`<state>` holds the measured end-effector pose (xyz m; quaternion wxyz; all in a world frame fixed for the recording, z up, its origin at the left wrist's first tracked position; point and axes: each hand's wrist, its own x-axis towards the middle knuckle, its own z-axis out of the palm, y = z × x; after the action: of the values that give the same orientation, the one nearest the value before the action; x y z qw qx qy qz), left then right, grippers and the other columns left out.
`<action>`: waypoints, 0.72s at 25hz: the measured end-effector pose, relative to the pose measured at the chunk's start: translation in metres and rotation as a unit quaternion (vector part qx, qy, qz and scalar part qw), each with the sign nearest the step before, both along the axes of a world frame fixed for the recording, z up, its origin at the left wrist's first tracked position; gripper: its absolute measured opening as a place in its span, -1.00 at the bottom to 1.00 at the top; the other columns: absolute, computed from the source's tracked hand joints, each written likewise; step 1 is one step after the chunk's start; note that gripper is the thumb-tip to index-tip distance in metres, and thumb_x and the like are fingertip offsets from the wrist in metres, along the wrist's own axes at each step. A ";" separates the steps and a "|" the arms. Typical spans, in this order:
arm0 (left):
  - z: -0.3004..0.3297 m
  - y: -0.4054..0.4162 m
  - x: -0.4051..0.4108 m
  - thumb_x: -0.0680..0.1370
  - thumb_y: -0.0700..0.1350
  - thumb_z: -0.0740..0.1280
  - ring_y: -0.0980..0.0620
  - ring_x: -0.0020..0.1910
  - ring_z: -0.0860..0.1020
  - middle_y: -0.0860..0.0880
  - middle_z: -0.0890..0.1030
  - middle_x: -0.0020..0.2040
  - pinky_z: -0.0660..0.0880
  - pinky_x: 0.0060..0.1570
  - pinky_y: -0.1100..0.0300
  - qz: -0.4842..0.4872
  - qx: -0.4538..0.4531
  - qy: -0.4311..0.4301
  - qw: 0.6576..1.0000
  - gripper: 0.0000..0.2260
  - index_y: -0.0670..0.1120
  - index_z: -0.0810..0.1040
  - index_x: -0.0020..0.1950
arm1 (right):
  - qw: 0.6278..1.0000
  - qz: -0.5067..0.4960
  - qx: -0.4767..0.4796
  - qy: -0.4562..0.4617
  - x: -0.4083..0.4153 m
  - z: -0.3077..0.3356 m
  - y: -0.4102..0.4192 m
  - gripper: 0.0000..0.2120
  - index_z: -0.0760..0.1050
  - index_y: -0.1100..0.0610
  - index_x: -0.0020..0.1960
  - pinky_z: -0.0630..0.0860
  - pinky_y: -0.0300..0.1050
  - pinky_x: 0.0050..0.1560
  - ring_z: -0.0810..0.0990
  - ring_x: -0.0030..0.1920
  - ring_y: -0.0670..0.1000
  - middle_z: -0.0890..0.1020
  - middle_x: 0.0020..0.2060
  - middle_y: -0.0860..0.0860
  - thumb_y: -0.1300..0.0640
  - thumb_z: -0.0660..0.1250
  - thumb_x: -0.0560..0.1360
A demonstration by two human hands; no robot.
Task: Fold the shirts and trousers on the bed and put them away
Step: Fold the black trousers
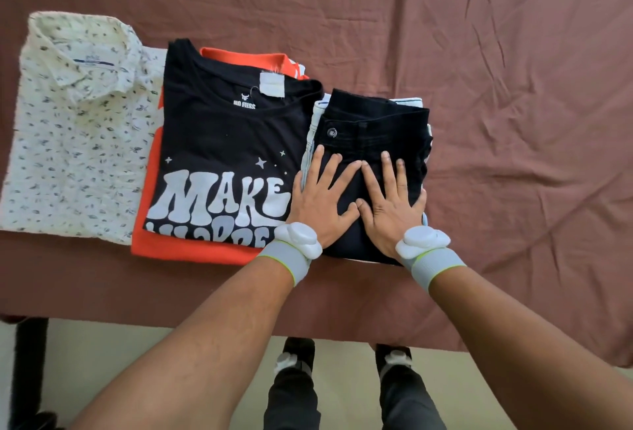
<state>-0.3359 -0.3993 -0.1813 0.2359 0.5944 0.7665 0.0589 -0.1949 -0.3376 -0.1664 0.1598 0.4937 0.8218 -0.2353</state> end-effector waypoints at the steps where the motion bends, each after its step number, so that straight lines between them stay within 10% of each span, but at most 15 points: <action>1: 0.004 0.002 -0.001 0.52 0.18 0.15 -0.05 0.60 -0.14 0.02 0.13 0.59 0.15 0.44 -0.19 -0.001 -0.009 -0.005 1.000 -0.37 0.19 0.08 0.58 | 1.000 -0.002 -0.003 0.001 -0.001 0.004 0.001 -0.40 -0.20 -0.20 0.55 -0.06 0.43 0.40 -0.31 0.54 -0.02 -0.30 0.54 -0.11 -0.13 0.03 0.62; 6: 0.052 -0.005 -0.004 0.64 0.07 0.16 0.06 0.56 0.05 0.04 0.28 0.52 0.21 0.45 -0.04 0.108 0.015 -0.166 0.980 -0.51 0.08 0.18 0.57 | 0.998 -0.044 0.021 0.039 -0.017 0.051 0.004 -0.53 0.22 -0.01 0.49 -0.14 0.32 0.44 -0.02 0.54 0.05 0.07 0.55 0.00 -0.13 0.06 0.62; 10: 0.130 -0.021 -0.019 0.65 0.18 0.08 0.06 0.28 0.47 0.03 0.58 0.24 0.39 0.29 0.06 0.309 0.070 -0.307 0.897 -0.63 0.08 0.45 0.36 | 0.950 -0.083 -0.101 0.283 -0.068 0.123 -0.001 -0.67 0.49 0.11 0.20 0.35 -0.06 0.21 0.47 0.24 0.06 0.57 0.14 0.04 -0.06 0.09 0.65; 18: 0.300 -0.131 -0.076 0.68 0.06 0.12 0.27 0.14 0.50 0.17 0.59 0.17 0.34 0.12 0.49 0.468 0.187 -0.301 0.809 -0.70 0.00 0.56 0.26 | 0.903 0.075 -0.236 0.352 -0.165 0.277 -0.088 -0.67 0.55 0.07 0.09 0.40 -0.31 0.00 0.57 0.02 -0.09 0.63 -0.04 -0.06 -0.04 0.04 0.67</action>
<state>-0.4122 -0.5306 0.1183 0.2831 0.1490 0.8164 0.4807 -0.3595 -0.4255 0.1108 -0.0106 0.2638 0.7794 -0.5682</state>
